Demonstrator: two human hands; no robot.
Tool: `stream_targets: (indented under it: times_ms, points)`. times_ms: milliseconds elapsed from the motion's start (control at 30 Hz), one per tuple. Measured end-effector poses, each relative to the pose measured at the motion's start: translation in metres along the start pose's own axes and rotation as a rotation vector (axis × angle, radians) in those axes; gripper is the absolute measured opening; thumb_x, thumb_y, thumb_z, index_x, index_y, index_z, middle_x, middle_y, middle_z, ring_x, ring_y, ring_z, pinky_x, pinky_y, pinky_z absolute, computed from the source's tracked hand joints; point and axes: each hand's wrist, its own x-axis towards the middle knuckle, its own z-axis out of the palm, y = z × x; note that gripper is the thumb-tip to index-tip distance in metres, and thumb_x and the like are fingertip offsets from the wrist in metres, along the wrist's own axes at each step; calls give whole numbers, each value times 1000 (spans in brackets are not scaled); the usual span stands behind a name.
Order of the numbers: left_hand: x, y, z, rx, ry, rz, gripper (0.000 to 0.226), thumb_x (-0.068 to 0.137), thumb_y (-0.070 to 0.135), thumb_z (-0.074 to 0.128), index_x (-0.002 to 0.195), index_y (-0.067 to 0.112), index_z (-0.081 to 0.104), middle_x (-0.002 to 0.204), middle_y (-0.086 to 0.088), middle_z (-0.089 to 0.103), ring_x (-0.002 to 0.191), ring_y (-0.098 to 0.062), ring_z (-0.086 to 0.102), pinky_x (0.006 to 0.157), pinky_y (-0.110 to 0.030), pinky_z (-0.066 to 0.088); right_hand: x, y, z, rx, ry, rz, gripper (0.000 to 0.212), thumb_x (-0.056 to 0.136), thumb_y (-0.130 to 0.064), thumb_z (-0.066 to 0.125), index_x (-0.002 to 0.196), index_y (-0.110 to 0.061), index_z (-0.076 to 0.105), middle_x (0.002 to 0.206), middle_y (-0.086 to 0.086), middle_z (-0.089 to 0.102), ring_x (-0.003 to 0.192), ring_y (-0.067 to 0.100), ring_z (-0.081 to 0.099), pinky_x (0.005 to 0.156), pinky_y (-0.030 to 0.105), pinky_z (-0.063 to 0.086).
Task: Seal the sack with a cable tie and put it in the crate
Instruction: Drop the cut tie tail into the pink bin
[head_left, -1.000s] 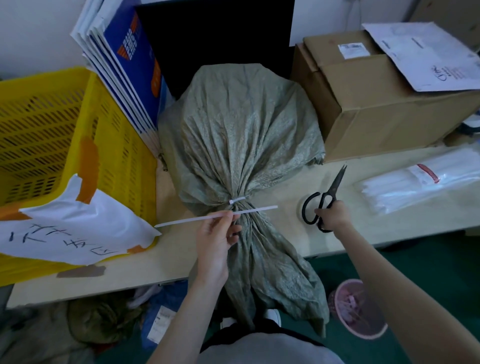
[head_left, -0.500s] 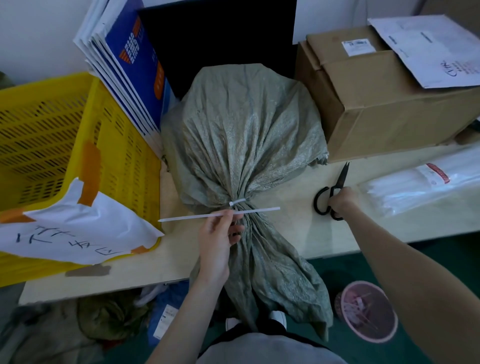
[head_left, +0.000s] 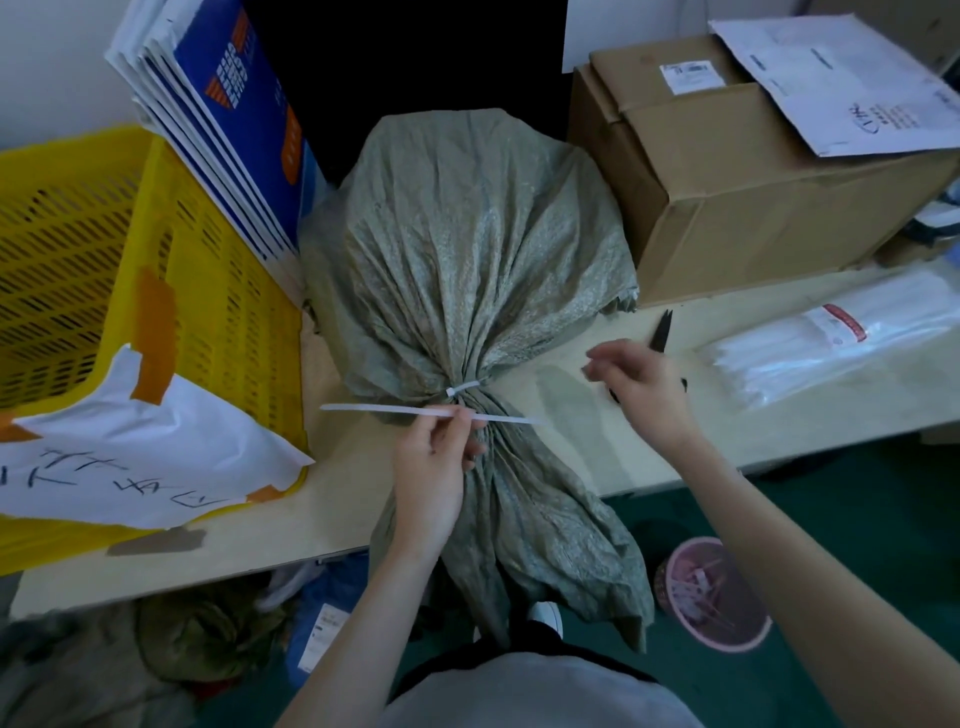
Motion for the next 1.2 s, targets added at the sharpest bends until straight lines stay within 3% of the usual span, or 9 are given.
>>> stream_targets:
  times_ms: [167, 267, 333, 533, 700, 800, 900, 1000, 1200]
  points:
    - [-1, 4, 1, 61, -102, 69, 15, 96, 16, 54, 87, 14, 65, 82, 3, 72, 64, -12, 65, 56, -21, 48, -42, -11, 24, 42, -285, -40, 12, 88, -17, 63, 98, -22, 69, 89, -1, 73, 87, 15, 68, 82, 27, 51]
    - [-1, 3, 3, 105, -161, 101, 14, 95, 17, 55, 86, 19, 64, 77, 7, 71, 65, -13, 65, 56, -22, 47, -61, -3, 31, 106, -316, -3, 7, 88, -16, 64, 88, -18, 71, 69, 4, 67, 64, 21, 57, 65, 35, 47]
    - [-3, 1, 4, 144, -213, 130, 13, 95, 19, 55, 86, 22, 64, 73, 8, 68, 64, -12, 64, 57, -24, 48, -72, 6, 32, 89, -283, 23, 9, 89, -18, 63, 83, -17, 70, 60, 3, 59, 55, 18, 47, 54, 30, 40]
    - [-5, -14, 22, 193, -353, 175, 17, 96, 22, 53, 91, 15, 68, 65, 11, 59, 55, -10, 51, 56, -31, 44, -106, 52, 23, 58, -31, 175, 20, 92, -22, 58, 75, -13, 63, 50, -4, 42, 46, 9, 33, 46, 22, 30]
    - [-12, -31, 51, 173, -481, 120, 18, 97, 18, 52, 87, 20, 66, 67, 6, 60, 55, -9, 52, 54, -23, 45, -136, 96, 13, -18, 221, 363, 35, 90, -34, 60, 61, -15, 57, 51, 2, 45, 48, 12, 36, 49, 28, 31]
    - [-15, -48, 71, 190, -567, 78, 18, 97, 18, 51, 85, 21, 64, 70, 7, 63, 57, -10, 55, 55, -22, 47, -157, 122, 4, -12, 335, 460, 36, 93, -29, 56, 59, -16, 54, 52, 1, 48, 49, 13, 41, 53, 30, 35]
    - [-17, -70, 95, 244, -651, 55, 19, 99, 19, 47, 90, 16, 63, 74, 3, 63, 58, -7, 57, 55, -23, 48, -179, 148, -3, 119, 432, 517, 25, 96, -15, 50, 76, -6, 61, 55, -1, 48, 47, 7, 40, 50, 25, 35]
    - [-21, -93, 122, 294, -743, 45, 18, 99, 18, 47, 93, 13, 62, 76, 0, 63, 57, -5, 57, 55, -25, 49, -199, 173, -8, 225, 567, 556, 25, 98, -13, 47, 75, -12, 57, 52, 0, 44, 40, 2, 34, 43, 18, 30]
    - [-38, -131, 188, 426, -912, -66, 13, 97, 17, 51, 95, 14, 63, 80, 1, 66, 61, -7, 59, 55, -22, 50, -224, 233, -28, 421, 910, 739, 27, 96, -22, 48, 73, -10, 52, 57, 4, 45, 50, 16, 37, 49, 28, 32]
